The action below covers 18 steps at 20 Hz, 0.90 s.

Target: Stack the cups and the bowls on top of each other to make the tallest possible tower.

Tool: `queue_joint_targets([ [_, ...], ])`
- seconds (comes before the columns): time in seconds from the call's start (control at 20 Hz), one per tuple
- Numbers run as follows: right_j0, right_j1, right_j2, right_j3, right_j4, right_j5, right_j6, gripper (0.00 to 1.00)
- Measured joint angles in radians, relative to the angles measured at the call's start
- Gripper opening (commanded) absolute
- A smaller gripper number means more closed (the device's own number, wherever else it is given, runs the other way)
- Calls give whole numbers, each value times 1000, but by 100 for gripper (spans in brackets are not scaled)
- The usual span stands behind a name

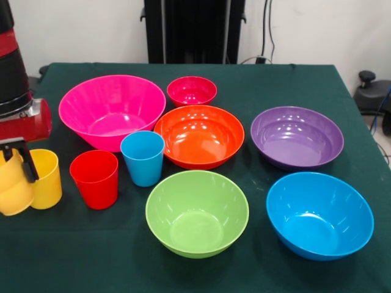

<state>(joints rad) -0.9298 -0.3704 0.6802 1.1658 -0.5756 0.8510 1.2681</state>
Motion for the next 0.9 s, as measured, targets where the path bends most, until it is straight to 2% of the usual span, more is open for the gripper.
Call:
queue_joint_targets([
  [0.9,0,-59,0,47,2,0,0,0],
])
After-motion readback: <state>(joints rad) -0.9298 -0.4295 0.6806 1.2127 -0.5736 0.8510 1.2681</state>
